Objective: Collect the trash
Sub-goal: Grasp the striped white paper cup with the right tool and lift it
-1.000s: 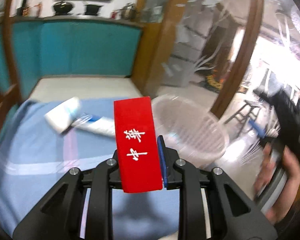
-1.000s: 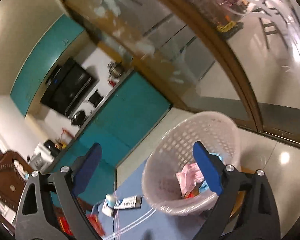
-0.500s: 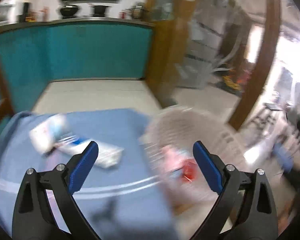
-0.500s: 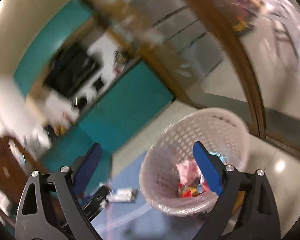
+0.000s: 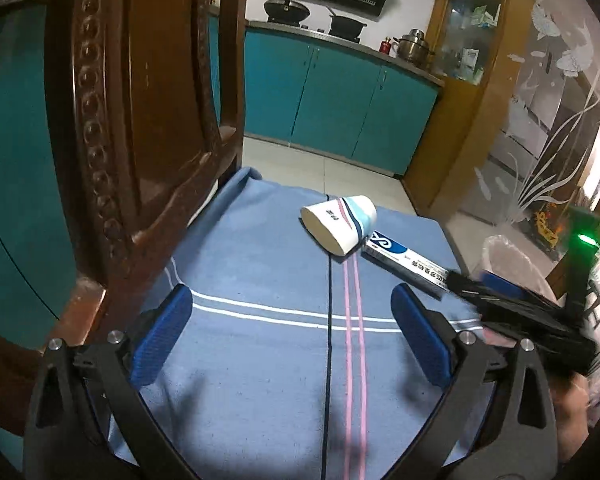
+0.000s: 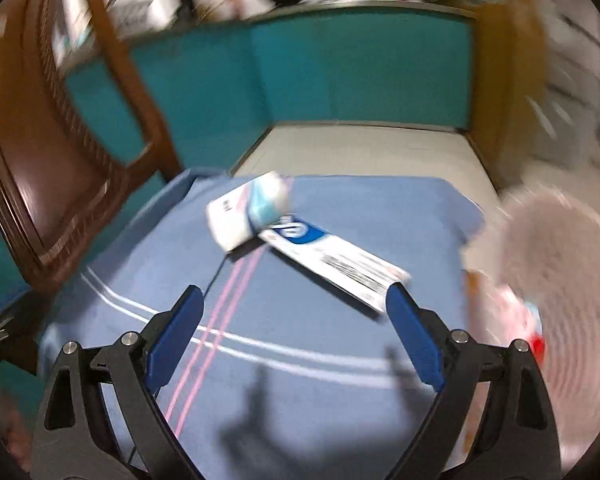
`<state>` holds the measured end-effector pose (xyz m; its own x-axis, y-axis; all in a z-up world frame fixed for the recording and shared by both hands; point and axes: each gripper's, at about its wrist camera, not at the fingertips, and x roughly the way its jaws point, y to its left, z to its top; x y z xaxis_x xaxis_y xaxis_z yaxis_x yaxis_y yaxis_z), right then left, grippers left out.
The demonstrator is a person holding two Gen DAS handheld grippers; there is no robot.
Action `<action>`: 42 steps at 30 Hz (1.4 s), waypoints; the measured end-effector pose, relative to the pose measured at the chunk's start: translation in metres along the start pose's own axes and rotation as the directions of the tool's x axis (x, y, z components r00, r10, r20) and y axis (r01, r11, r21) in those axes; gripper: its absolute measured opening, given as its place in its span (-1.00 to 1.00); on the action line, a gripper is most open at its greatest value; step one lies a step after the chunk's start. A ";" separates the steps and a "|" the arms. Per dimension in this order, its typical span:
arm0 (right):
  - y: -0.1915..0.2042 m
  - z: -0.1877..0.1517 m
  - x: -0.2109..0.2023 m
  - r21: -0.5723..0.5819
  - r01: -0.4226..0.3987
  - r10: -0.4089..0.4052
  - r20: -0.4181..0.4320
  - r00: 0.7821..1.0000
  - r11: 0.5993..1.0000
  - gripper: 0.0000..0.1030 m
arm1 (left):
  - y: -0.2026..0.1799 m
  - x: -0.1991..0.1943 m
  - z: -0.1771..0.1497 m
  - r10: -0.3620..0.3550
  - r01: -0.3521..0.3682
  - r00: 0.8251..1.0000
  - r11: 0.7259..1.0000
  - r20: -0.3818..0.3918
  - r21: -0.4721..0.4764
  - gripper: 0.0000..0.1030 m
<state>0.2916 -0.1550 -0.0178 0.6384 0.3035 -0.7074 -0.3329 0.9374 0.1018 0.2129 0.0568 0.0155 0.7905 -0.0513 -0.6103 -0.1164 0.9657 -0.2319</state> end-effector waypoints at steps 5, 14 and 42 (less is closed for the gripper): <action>0.048 0.043 0.060 -0.204 0.001 -0.020 -0.089 0.996 0.979 0.77 | 0.006 -0.004 0.001 -0.045 0.045 0.999 0.999 -0.011 -0.004 0.92; 0.066 0.084 0.163 -0.350 -0.044 -0.079 -0.328 0.941 0.936 0.79 | 0.022 -0.002 0.010 -0.089 0.088 0.996 0.995 -0.022 -0.045 0.92; 0.075 0.125 0.141 -0.557 -0.169 -0.043 -0.347 0.937 0.813 0.78 | 0.009 0.018 0.004 -0.098 0.096 0.990 0.995 -0.098 -0.021 0.92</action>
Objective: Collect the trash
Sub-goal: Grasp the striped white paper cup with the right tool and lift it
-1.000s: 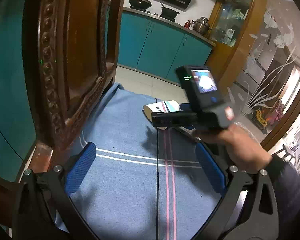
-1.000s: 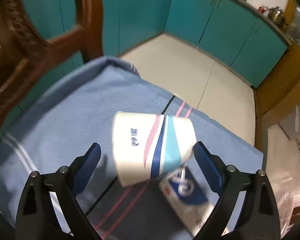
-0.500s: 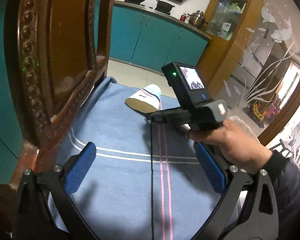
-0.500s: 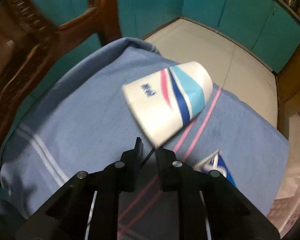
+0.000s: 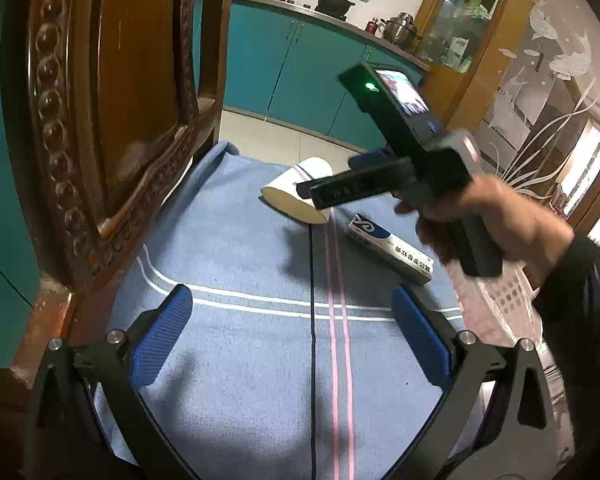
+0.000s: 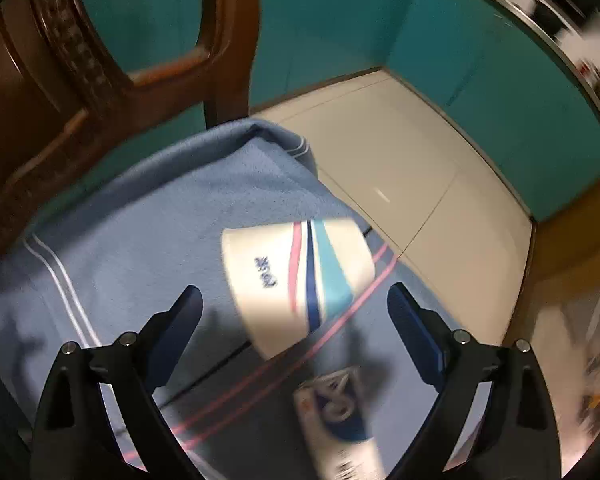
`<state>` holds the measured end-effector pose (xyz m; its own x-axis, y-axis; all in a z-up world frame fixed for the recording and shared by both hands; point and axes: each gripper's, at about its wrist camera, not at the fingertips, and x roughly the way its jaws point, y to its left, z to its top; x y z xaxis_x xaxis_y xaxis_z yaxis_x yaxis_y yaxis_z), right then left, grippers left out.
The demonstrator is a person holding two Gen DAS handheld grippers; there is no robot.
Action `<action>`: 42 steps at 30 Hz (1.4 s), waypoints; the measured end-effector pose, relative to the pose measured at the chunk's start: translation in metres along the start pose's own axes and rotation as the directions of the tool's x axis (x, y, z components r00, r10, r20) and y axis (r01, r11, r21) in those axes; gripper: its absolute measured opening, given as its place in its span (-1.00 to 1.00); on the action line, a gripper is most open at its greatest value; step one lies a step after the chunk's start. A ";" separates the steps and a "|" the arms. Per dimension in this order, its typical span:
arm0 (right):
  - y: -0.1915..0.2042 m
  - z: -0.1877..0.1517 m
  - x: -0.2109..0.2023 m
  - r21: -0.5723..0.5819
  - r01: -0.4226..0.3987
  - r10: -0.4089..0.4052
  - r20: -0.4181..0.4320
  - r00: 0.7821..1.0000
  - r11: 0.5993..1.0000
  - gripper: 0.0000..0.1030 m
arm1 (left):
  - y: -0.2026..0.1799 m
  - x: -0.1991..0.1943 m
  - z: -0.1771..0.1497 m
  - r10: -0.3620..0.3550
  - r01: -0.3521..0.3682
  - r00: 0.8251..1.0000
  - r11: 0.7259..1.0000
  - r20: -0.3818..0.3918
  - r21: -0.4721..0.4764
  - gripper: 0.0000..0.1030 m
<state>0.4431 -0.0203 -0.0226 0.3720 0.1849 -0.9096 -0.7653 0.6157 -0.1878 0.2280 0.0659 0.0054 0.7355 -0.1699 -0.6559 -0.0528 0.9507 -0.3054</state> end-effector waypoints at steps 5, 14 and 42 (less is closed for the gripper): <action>0.001 0.017 0.025 -0.135 -0.073 0.057 -0.118 0.991 0.988 0.79 | 0.004 0.003 0.001 -0.005 0.005 1.000 1.000 -0.017 -0.005 0.92; -0.002 0.025 0.041 -0.203 -0.023 -0.007 -0.148 0.989 0.979 0.95 | 0.003 0.006 0.001 -0.017 0.016 0.999 1.000 -0.037 -0.013 0.92; -0.020 0.011 0.039 0.072 -0.345 0.352 -0.167 0.921 0.936 0.95 | 0.001 0.011 -0.001 -0.015 0.015 0.998 1.000 -0.064 -0.002 0.92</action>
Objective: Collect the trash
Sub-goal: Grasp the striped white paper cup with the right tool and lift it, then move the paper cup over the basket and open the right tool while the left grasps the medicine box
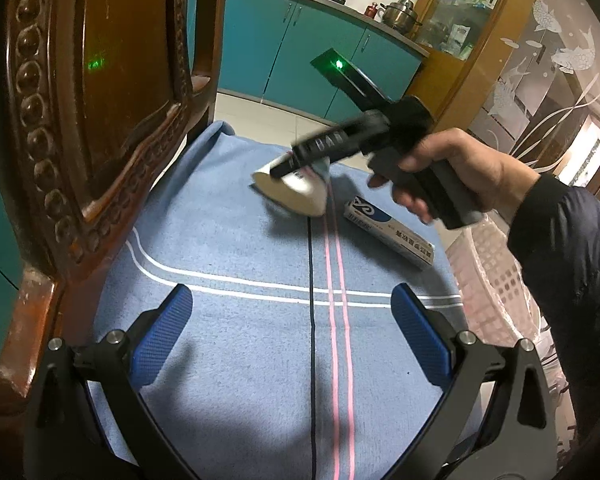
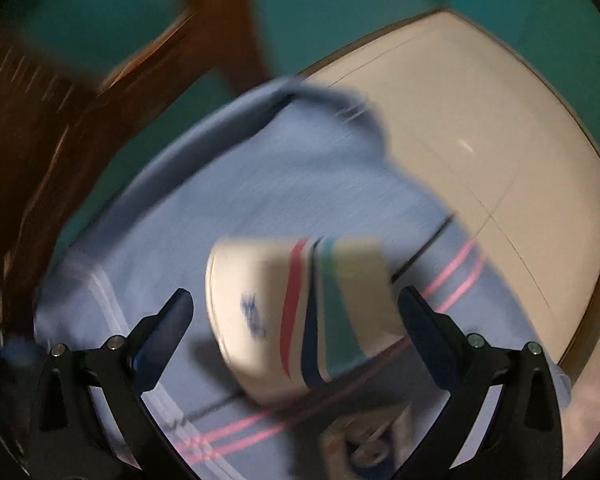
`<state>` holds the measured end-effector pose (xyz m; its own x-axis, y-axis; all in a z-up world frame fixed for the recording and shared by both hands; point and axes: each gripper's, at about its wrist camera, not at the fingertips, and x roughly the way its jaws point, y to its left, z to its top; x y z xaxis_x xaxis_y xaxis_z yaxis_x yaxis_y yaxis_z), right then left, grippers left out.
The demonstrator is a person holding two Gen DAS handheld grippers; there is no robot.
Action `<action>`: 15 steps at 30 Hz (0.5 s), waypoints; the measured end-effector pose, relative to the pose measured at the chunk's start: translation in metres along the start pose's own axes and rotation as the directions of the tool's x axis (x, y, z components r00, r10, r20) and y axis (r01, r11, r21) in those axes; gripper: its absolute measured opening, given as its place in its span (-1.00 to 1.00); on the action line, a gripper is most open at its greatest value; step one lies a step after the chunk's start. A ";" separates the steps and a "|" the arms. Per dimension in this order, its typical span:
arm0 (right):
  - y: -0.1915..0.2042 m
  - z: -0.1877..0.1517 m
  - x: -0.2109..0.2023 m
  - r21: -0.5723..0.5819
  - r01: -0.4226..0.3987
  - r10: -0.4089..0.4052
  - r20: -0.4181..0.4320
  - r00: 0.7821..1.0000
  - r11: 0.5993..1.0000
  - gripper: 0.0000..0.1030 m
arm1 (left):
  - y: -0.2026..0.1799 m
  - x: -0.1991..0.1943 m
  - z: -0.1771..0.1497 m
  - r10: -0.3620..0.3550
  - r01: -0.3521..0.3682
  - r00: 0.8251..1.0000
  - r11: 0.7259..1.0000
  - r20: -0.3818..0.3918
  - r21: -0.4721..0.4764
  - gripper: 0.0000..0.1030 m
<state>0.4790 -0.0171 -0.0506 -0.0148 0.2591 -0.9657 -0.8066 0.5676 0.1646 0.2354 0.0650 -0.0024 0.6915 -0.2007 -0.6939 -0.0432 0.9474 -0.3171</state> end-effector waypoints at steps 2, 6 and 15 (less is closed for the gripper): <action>0.020 -0.013 -0.002 -0.067 0.006 -0.008 -0.037 0.999 0.998 0.95 | -0.001 0.000 0.000 -0.003 0.003 1.000 1.000 0.002 0.002 0.92; 0.048 -0.033 -0.017 -0.117 0.128 -0.124 0.039 0.991 0.985 0.95 | 0.001 0.000 -0.001 -0.010 0.010 1.000 1.000 0.001 -0.007 0.92; 0.049 -0.005 0.013 0.116 0.294 -0.296 -0.005 0.955 0.949 0.95 | -0.005 0.000 -0.001 0.000 0.000 1.000 1.000 0.006 0.008 0.92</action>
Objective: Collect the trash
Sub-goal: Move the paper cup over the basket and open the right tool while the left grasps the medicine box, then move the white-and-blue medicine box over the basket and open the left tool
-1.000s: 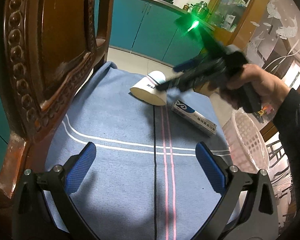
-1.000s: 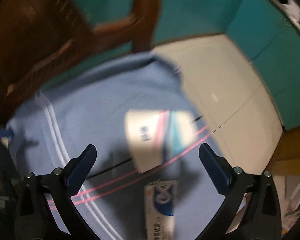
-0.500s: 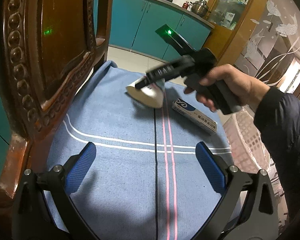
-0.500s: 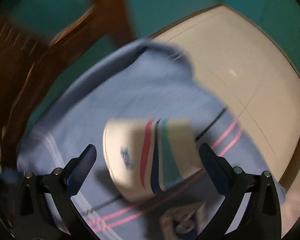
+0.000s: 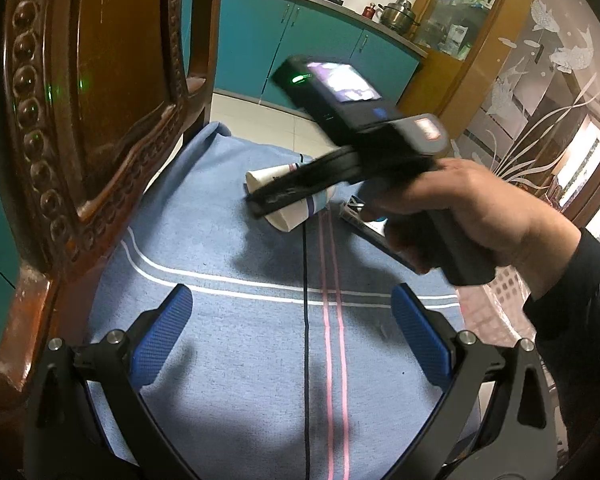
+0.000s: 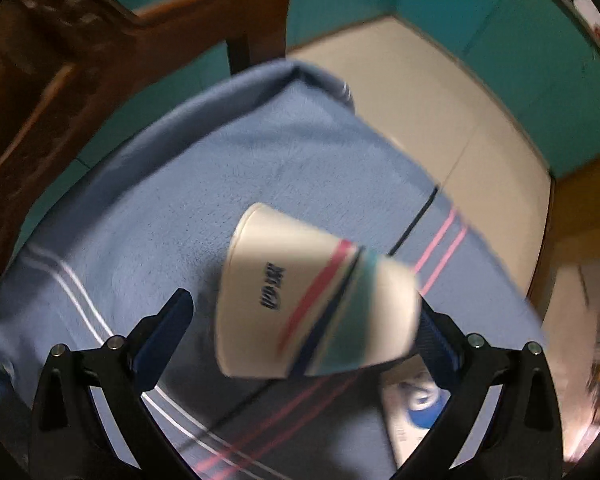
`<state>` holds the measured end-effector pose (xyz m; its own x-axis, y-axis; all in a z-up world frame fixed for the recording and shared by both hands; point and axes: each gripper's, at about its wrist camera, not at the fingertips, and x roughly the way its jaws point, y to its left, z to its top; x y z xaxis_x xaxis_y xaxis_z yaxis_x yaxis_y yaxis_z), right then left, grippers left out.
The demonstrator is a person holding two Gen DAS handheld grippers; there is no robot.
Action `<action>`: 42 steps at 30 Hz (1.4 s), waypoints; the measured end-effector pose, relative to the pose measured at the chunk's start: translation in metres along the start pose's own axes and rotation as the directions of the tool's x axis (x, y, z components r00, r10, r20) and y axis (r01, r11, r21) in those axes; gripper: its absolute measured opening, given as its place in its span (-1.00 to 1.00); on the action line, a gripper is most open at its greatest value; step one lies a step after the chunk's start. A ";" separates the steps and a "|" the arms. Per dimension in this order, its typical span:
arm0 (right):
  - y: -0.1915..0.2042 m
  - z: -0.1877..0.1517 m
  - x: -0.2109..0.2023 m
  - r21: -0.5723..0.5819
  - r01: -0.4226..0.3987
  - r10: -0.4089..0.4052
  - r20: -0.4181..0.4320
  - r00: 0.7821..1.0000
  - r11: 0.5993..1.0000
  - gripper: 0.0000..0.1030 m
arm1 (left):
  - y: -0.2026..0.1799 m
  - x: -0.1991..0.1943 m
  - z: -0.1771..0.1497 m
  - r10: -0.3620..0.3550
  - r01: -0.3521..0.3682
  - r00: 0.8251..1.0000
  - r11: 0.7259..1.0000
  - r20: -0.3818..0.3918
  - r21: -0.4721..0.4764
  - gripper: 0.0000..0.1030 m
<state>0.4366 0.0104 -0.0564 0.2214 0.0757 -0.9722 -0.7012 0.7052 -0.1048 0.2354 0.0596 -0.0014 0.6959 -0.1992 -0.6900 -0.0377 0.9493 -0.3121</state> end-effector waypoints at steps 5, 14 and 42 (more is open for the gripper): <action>-0.008 -0.009 -0.023 0.115 0.028 -0.039 0.095 0.995 0.993 0.63 | -0.002 -0.003 0.003 0.012 -0.012 1.000 1.000 0.017 0.027 0.92; -0.060 -0.201 -0.193 0.456 -0.210 -0.122 0.597 0.793 0.865 0.63 | -0.037 0.027 -0.003 0.041 -0.038 0.999 0.956 -0.003 0.291 0.92; -0.158 -0.426 -0.170 0.840 -0.334 -0.503 0.529 0.684 0.428 0.85 | -0.182 0.231 0.060 0.140 0.541 0.808 0.210 -0.572 0.815 0.30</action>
<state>0.2205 -0.4142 0.0359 0.8623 0.0699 -0.5016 0.1949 0.8684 0.4560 0.4465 -0.1442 -0.0650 0.1464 -0.1673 -0.9750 0.9526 0.2894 0.0934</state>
